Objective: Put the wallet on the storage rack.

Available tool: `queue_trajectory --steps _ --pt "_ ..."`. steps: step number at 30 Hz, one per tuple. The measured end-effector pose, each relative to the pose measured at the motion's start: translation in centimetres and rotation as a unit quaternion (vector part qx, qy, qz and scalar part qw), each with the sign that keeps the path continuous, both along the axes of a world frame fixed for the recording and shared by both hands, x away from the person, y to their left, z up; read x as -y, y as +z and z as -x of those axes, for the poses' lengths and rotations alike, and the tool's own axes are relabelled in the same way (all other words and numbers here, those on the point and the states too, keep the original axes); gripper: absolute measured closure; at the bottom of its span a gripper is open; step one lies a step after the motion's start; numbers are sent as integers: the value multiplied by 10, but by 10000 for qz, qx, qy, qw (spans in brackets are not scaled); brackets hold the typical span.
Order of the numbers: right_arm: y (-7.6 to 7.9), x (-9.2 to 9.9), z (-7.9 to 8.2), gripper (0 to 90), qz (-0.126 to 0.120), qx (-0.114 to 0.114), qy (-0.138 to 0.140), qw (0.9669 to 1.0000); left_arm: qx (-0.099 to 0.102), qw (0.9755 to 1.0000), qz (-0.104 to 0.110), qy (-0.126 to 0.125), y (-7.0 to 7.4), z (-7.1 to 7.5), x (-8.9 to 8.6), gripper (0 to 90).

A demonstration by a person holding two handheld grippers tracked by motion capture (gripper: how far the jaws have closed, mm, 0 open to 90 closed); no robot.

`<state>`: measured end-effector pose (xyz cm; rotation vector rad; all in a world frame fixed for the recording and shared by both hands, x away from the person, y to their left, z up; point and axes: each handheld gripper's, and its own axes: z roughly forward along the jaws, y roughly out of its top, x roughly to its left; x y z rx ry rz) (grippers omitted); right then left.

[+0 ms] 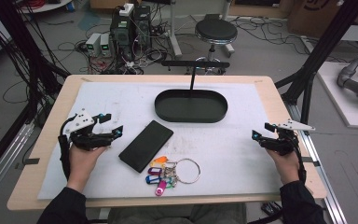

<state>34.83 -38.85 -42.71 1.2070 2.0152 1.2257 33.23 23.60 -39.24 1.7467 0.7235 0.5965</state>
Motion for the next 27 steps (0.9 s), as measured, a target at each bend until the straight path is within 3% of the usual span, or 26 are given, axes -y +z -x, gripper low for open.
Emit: queue_trajectory --steps 10,21,27 --pt "0 1 0 287 -39 9 12 10000 11 9999 -5 -144 4 5 9 306" --pt "1 2 1 287 -63 12 -42 10000 60 9988 -59 -492 10 21 30 306" --pt "1 1 0 287 -37 23 -29 10000 -11 9981 -93 -602 7 30 36 306"
